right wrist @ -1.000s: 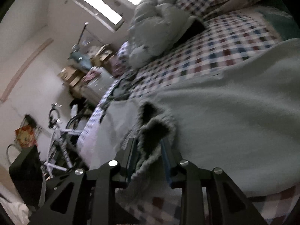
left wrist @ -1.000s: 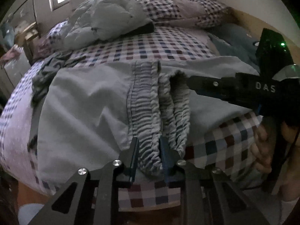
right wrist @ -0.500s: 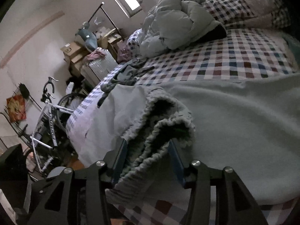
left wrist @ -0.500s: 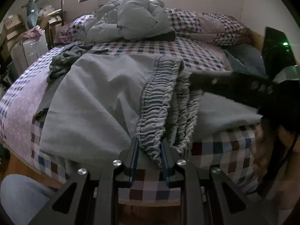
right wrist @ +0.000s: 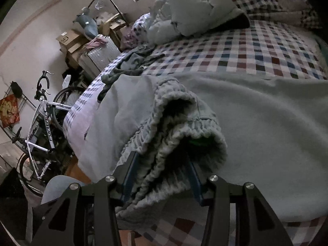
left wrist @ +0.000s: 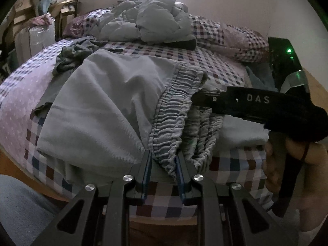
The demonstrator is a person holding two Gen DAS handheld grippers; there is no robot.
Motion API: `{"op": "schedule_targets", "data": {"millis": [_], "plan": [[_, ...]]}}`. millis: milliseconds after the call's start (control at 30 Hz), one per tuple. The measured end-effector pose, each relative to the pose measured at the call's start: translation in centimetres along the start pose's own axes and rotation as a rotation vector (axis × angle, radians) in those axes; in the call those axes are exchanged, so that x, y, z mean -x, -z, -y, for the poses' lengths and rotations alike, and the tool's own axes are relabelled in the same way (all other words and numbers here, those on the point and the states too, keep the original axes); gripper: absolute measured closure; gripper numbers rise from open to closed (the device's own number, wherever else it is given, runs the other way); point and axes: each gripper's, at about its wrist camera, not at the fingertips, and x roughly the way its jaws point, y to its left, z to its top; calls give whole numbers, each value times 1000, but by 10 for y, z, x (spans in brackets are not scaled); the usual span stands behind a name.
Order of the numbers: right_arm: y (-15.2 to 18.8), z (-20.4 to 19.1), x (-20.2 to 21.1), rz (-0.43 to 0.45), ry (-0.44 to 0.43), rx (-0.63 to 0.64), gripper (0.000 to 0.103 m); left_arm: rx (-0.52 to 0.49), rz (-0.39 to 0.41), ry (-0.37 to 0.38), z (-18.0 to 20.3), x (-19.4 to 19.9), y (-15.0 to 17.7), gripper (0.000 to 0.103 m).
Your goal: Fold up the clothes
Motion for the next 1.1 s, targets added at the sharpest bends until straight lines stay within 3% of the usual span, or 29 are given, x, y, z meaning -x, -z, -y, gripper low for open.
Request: {"op": "schedule_targets", "data": {"millis": [267, 567, 767, 833, 967, 1100], "plan": [[-5, 1, -9, -65, 23, 42, 55, 102, -4, 40, -19, 2, -3, 79], [-7, -16, -16, -83, 107, 116, 53, 38, 13, 59, -10, 3, 8, 79], [-26, -4, -30, -5, 118, -31, 56, 19, 19, 77, -6, 5, 11, 83], [-30, 7, -27, 29, 73, -111, 63, 11, 18, 83, -5, 5, 11, 85], [-34, 34, -25, 62, -57, -274, 66, -1, 15, 95, 1, 3, 9, 87], [-42, 42, -35, 46, -82, -307, 76, 0, 15, 105, 9, 1, 2, 88]]}}
